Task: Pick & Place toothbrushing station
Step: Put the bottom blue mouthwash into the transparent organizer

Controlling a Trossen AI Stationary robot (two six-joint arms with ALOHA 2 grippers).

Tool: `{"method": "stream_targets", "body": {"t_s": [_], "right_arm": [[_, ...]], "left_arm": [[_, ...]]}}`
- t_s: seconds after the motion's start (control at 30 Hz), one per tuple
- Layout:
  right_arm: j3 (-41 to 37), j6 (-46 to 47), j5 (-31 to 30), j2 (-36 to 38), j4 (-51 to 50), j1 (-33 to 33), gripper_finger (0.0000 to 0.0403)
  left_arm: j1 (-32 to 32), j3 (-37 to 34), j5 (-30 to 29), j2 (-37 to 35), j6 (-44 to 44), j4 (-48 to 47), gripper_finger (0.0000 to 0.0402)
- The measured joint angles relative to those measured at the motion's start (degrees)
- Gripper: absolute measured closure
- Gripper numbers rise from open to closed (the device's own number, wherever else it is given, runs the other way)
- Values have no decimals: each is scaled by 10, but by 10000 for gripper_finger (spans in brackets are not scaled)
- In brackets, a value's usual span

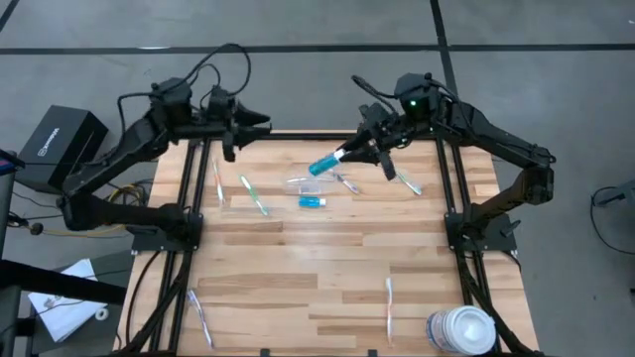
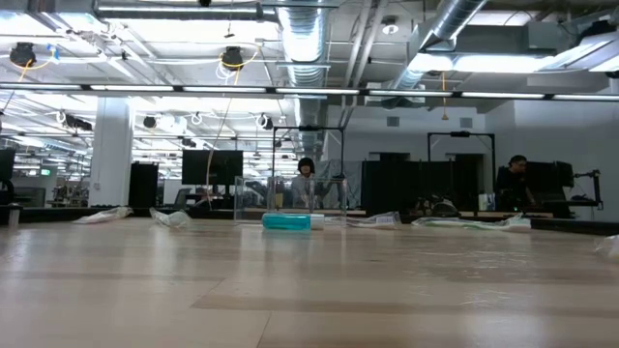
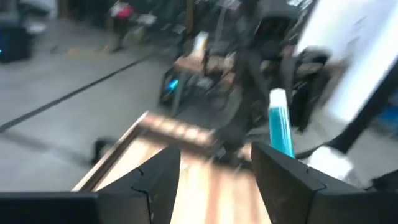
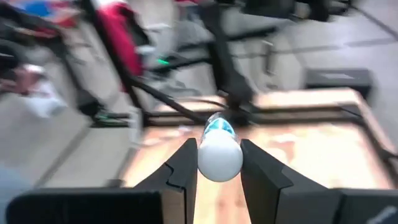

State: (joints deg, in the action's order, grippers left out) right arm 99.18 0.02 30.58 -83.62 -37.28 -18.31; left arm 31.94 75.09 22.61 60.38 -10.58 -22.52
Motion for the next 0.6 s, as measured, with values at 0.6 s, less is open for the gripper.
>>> {"method": "stream_targets", "body": {"t_s": [0.6], "right_arm": [[157,-92,-105,-204,-192,-31,318]], "left_arm": [[9,-1,-55,57,43,-94,217]]}}
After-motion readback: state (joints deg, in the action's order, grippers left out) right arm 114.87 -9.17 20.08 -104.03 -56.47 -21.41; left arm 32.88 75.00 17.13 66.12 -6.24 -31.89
